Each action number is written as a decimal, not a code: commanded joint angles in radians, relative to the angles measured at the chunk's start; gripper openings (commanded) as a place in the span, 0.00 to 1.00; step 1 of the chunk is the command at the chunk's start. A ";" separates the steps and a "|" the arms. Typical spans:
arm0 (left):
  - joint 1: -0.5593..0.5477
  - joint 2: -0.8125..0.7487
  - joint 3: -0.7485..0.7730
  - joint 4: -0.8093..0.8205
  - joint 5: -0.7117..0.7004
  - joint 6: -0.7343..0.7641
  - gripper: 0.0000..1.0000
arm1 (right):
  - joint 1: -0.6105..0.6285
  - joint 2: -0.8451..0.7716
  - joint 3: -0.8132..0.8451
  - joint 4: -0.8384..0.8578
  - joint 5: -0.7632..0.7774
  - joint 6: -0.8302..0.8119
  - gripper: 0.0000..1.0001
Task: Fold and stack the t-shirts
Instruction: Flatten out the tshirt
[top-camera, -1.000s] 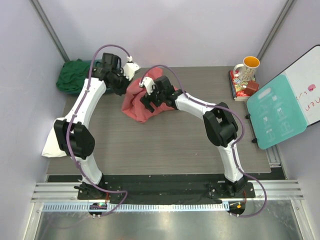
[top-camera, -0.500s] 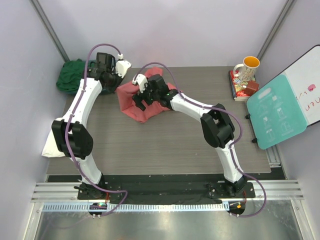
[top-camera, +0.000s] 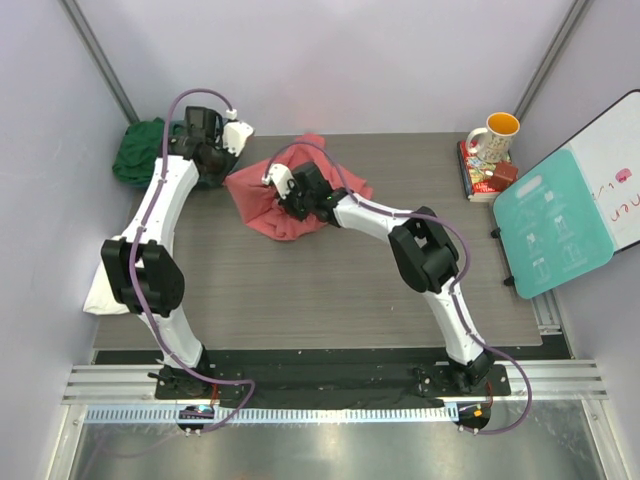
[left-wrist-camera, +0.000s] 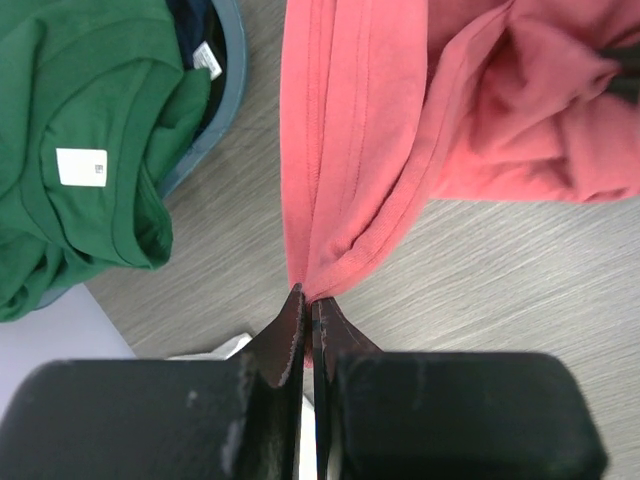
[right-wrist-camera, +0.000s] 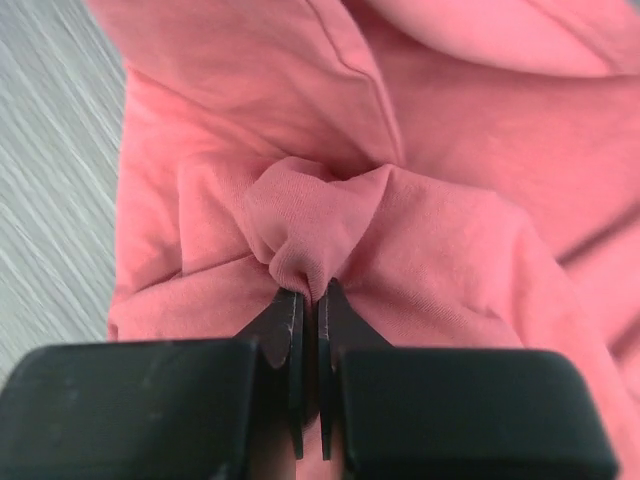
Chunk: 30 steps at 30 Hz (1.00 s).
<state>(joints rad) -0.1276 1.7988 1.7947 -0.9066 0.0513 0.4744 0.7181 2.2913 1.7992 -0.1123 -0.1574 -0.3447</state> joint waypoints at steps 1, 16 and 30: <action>0.016 -0.018 -0.024 0.037 0.019 -0.002 0.00 | -0.005 -0.176 -0.066 0.022 0.201 -0.140 0.01; 0.016 0.050 0.072 -0.005 0.044 -0.028 0.00 | -0.184 -0.575 -0.445 -0.070 0.574 -0.364 0.13; 0.016 0.037 0.103 -0.023 0.041 -0.025 0.00 | -0.230 -0.716 -0.516 -0.371 0.562 -0.341 0.65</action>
<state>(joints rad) -0.1173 1.8561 1.8641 -0.9272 0.0822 0.4553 0.4915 1.6379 1.2015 -0.4561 0.4221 -0.7280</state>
